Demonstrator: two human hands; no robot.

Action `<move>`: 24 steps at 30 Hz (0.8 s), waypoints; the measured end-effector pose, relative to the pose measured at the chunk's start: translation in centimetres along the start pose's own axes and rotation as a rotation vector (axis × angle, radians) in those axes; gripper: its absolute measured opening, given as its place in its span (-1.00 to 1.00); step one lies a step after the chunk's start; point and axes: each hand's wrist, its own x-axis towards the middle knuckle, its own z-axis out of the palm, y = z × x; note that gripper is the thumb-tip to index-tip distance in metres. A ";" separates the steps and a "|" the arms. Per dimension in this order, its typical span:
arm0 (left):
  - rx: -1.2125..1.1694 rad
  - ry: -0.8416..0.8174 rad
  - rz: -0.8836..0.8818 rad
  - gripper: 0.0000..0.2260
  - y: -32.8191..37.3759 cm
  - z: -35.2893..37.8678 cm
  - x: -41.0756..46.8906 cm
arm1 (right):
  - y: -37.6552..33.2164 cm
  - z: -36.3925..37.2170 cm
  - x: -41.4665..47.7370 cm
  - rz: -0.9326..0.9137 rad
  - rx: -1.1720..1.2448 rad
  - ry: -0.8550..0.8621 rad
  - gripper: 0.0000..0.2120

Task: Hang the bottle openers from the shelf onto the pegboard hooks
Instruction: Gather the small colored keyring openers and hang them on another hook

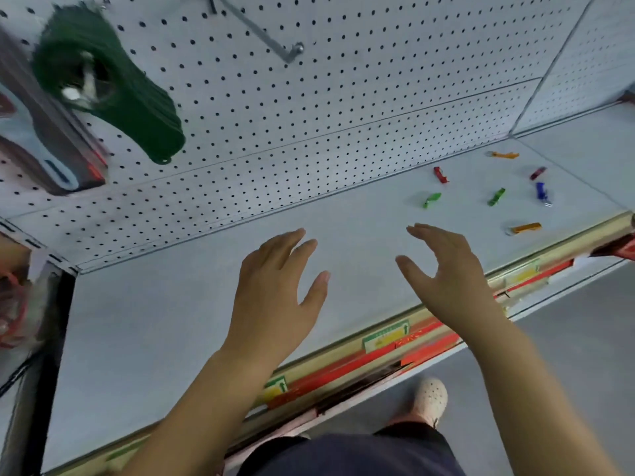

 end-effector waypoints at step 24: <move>-0.085 -0.393 -0.421 -0.57 18.2 25.8 13.3 | 32.4 -9.0 14.7 0.057 -0.220 -0.244 -0.65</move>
